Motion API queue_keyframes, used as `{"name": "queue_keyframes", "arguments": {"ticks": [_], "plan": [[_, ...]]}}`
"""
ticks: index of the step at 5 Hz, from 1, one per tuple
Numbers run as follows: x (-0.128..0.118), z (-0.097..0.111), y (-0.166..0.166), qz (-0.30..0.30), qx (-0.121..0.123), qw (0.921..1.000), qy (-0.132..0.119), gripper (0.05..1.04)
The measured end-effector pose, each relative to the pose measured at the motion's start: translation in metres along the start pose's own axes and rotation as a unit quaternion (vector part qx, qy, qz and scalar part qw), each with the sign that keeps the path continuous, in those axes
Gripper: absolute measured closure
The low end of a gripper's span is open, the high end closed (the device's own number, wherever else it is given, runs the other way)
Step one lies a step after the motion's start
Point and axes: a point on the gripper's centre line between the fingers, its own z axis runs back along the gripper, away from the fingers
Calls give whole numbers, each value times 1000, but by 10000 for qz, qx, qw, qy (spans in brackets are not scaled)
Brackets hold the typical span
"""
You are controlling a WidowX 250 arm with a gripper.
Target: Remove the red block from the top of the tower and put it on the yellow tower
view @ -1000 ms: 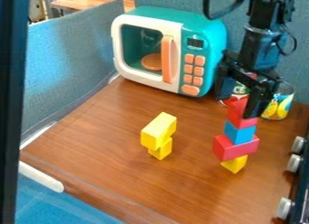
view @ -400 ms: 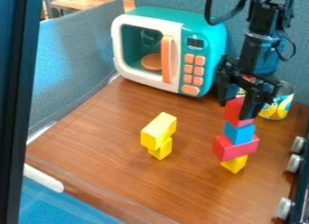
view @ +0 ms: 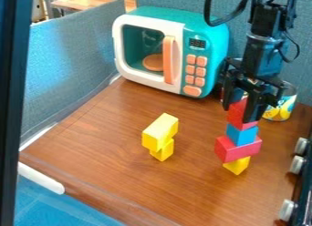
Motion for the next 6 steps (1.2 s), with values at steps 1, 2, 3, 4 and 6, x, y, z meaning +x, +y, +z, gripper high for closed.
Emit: {"name": "queue_keyframes", "arguments": {"ticks": [1, 2, 3, 4, 6], "plan": [[-31, 18, 20, 516, 38, 9983, -287, 514], [-72, 16, 57, 1354, 74, 9905, -215, 514], [-94, 3, 84, 1766, 24, 9842, 82, 514], [-100, -23, 92, 1839, 41, 9813, 570, 514], [-89, -32, 88, 1656, 127, 9837, 689, 514]]}}
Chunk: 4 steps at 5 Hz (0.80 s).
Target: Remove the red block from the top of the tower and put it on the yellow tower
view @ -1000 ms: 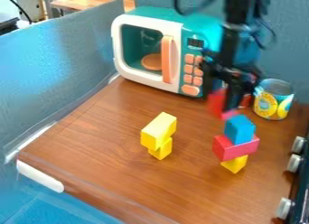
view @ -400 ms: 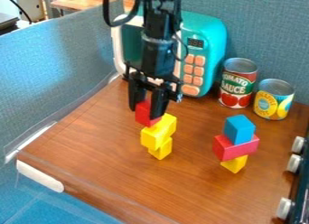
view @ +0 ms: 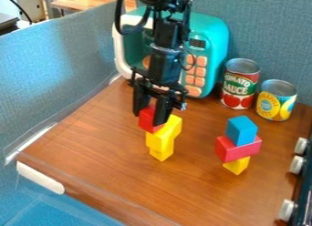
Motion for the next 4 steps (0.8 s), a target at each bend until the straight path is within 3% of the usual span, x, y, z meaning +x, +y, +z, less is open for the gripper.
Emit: {"name": "queue_keyframes", "arguments": {"ticks": [2, 4], "plan": [[2, 12, -15, -30, -319, 9992, -222, 514], [8, 31, -7, 137, -361, 9982, -460, 514]]}}
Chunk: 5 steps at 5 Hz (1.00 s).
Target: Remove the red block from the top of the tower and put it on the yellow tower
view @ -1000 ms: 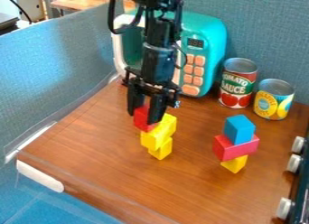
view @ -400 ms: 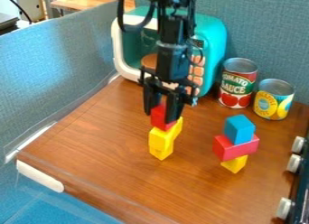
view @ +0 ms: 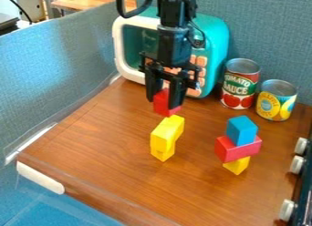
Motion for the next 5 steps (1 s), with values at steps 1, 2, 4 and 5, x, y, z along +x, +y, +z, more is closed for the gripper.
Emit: {"name": "queue_keyframes", "arguments": {"ticks": [1, 2, 4, 5], "plan": [[2, -5, 3, 35, -88, 9999, 61, 514], [2, -14, 4, 54, -71, 9997, 211, 514], [-6, -29, -5, -38, -117, 9990, 429, 514], [-5, -29, -6, -46, -141, 9991, 406, 465]]}}
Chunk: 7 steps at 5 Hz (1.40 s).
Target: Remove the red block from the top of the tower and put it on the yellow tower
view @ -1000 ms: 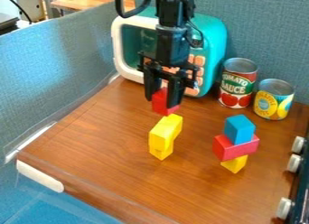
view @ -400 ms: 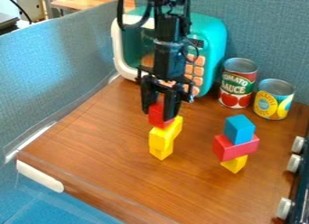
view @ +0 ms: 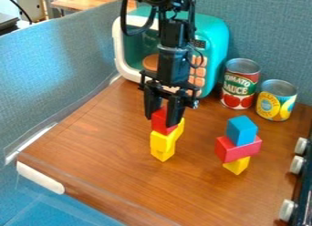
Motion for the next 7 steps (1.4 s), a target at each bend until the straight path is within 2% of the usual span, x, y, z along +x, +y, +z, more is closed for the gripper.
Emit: {"name": "queue_keyframes", "arguments": {"ticks": [1, 2, 3, 4, 5, 6, 7], "plan": [[-2, 0, -1, 34, -41, 10000, 84, 170], [-4, 0, -1, 118, -53, 9998, 120, 73], [-5, 9, -2, 95, -23, 10000, -7, 77], [-8, 30, -2, 109, 54, 9994, -328, 83], [-24, 50, -3, 70, 304, 9979, -573, 83], [-35, 58, -16, -261, 528, 9957, -715, 83], [-40, 56, -39, -702, 704, 9928, -662, 83]]}}
